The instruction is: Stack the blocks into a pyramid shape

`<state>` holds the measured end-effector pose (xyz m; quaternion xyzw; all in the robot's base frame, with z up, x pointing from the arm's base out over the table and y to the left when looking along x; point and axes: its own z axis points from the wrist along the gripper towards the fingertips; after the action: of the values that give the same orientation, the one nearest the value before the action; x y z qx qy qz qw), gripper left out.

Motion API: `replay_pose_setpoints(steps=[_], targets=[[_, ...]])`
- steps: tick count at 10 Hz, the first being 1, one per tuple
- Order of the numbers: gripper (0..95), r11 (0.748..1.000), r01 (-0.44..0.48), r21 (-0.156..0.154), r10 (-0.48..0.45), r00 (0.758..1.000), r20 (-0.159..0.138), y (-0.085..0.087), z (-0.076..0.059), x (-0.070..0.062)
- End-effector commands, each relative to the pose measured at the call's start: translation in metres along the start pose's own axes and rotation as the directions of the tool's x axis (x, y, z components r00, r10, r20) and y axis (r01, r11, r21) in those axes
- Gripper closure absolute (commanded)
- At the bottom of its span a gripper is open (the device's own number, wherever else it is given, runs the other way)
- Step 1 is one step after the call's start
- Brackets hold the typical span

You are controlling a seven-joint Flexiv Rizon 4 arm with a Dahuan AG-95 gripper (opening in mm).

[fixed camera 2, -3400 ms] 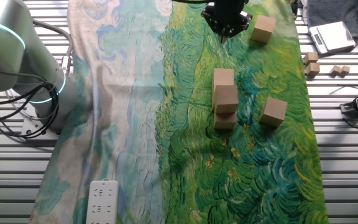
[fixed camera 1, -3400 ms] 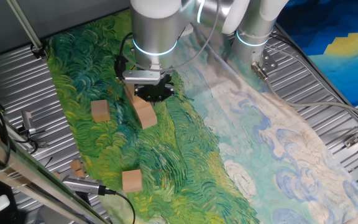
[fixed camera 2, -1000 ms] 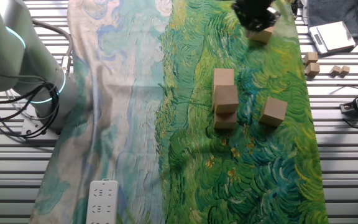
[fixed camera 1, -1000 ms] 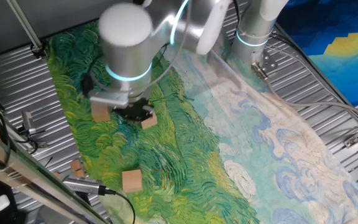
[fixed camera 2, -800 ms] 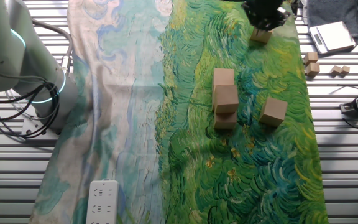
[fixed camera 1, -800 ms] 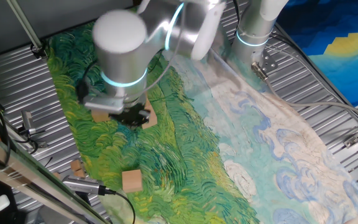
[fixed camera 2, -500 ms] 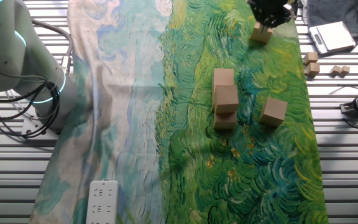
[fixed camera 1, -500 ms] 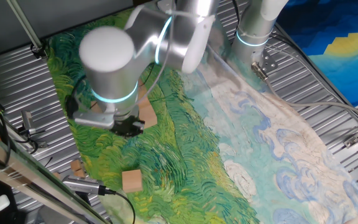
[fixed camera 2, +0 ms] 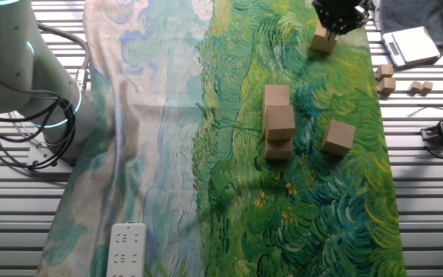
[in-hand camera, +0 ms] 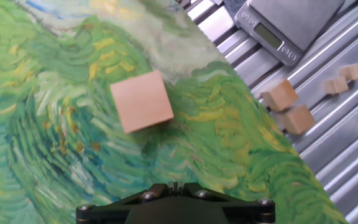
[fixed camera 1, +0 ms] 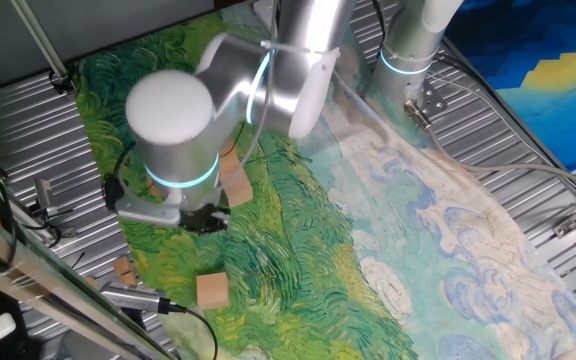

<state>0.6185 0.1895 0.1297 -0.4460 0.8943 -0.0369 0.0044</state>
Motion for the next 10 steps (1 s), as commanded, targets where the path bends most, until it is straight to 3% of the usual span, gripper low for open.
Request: replay_pose_setpoints(steps=[1, 10], targets=[[95.0, 1.000, 0.004, 0.008, -0.004, 1.000, 0.005, 0.0020, 0.0039, 0.0019], [95.0, 1.000, 0.025, 0.014, -0.025, 1.000, 0.008, 0.0028, 0.0089, 0.0018]])
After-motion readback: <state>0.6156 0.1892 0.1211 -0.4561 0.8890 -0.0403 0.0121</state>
